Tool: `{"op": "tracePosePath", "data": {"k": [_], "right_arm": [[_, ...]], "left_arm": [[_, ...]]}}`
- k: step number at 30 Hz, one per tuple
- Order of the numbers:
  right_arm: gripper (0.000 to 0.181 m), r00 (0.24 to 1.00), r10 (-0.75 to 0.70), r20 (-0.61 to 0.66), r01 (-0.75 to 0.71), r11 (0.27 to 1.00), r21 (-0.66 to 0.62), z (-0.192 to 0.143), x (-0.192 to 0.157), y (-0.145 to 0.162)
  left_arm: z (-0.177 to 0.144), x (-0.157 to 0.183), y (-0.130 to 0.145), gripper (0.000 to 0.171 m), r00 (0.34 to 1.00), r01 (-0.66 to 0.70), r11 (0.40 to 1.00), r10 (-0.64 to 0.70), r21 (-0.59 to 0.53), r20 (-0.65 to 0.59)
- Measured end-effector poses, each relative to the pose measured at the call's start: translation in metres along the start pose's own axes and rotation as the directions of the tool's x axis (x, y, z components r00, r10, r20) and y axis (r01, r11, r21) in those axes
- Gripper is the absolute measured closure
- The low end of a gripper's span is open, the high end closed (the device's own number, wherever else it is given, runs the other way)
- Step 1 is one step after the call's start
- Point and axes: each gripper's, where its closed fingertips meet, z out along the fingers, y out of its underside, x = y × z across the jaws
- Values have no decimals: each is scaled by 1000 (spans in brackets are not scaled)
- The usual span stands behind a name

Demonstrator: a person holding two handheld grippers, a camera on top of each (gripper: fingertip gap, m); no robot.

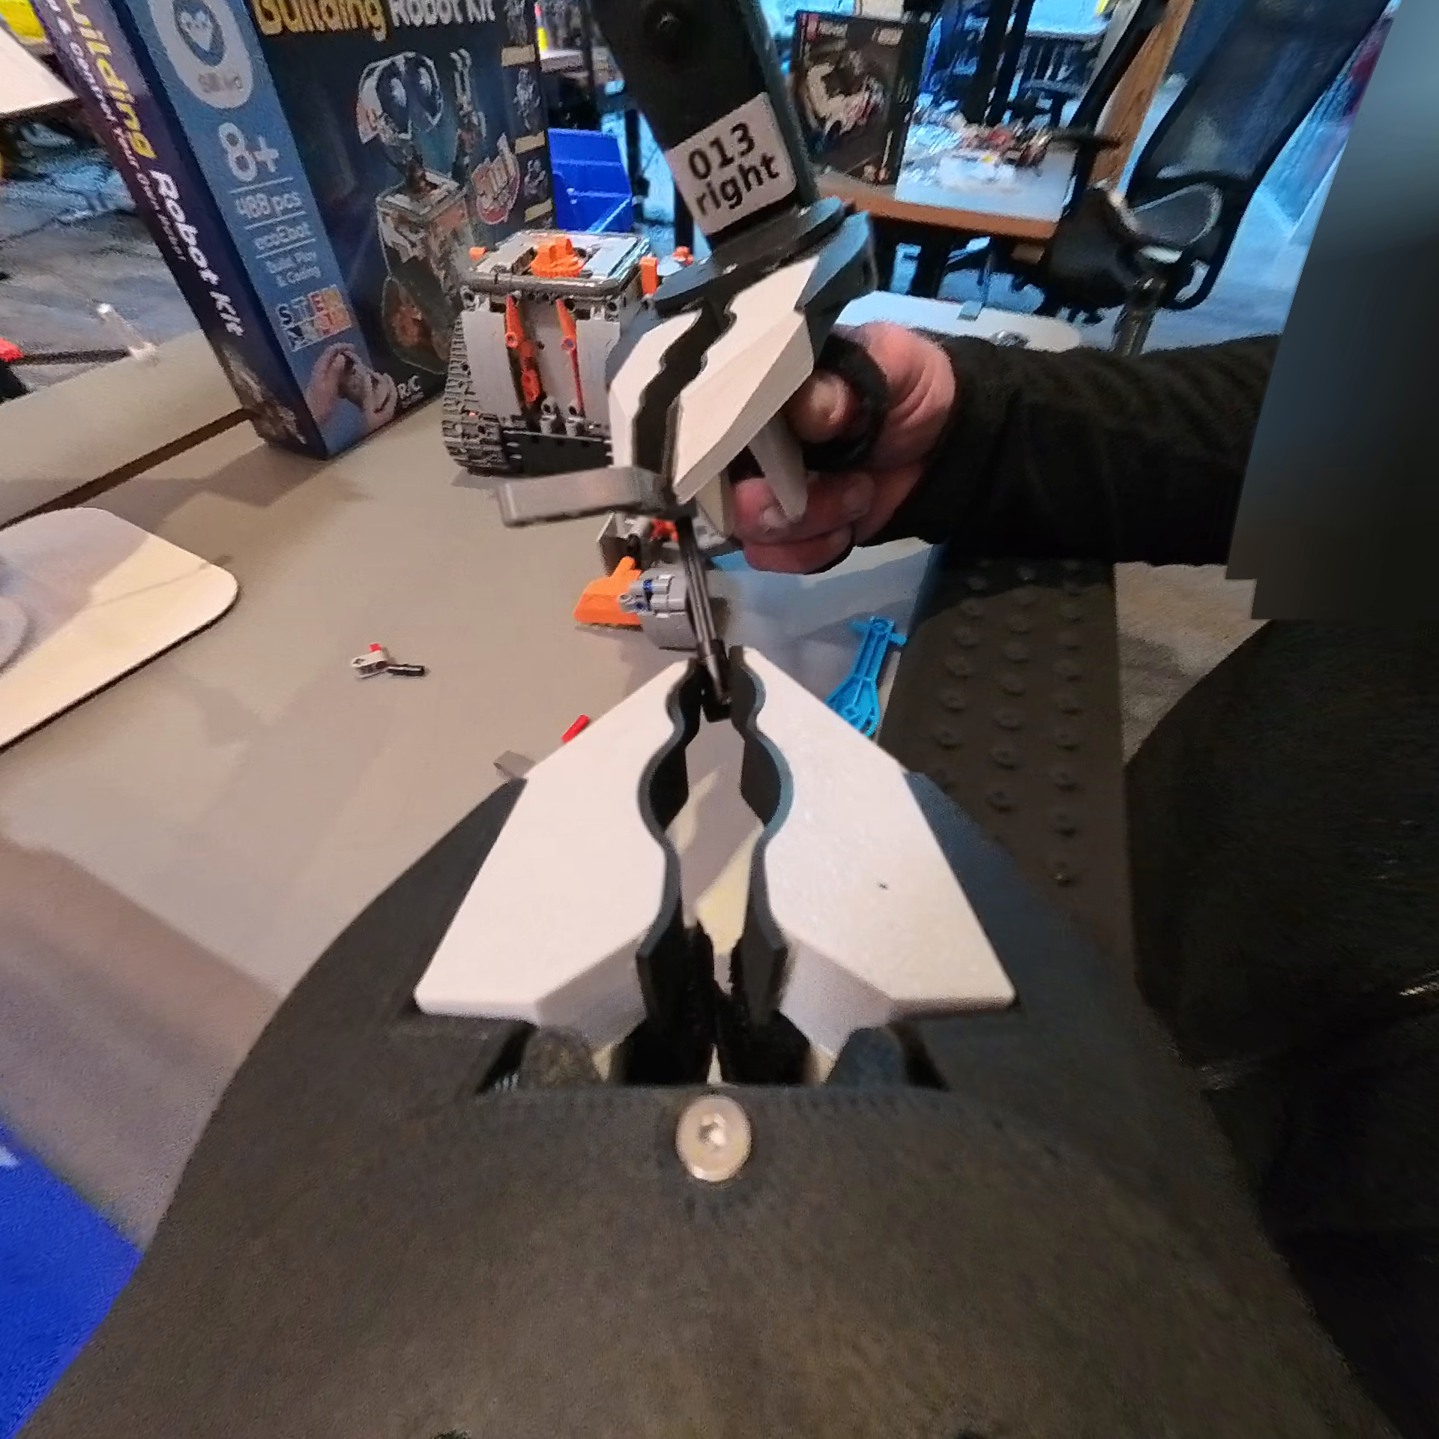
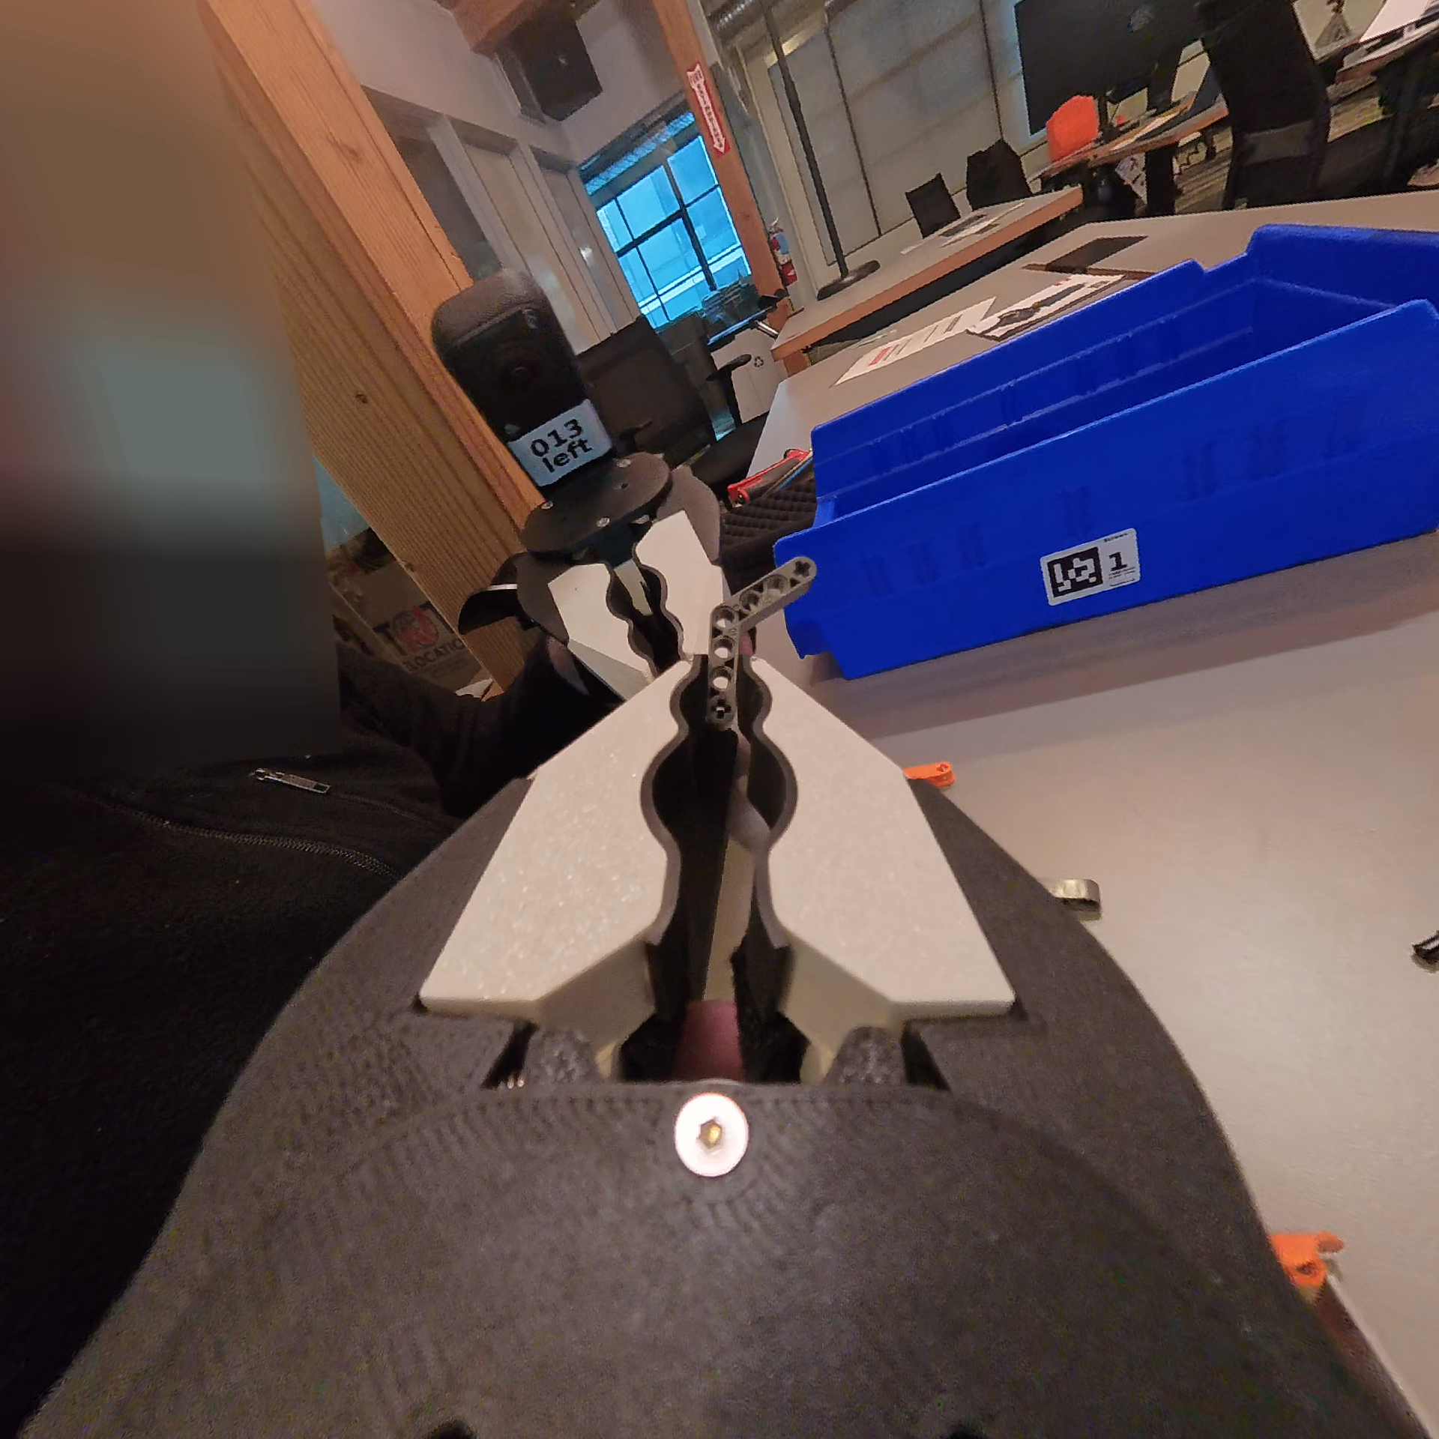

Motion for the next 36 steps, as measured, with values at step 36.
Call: {"op": "tracePosePath", "data": {"k": [36], "right_arm": [[177,996,6,92,-26,973,227,-5,-20,-30]], "left_arm": [[0,7,-27,167,983,184,944,-172,274,-68]]}}
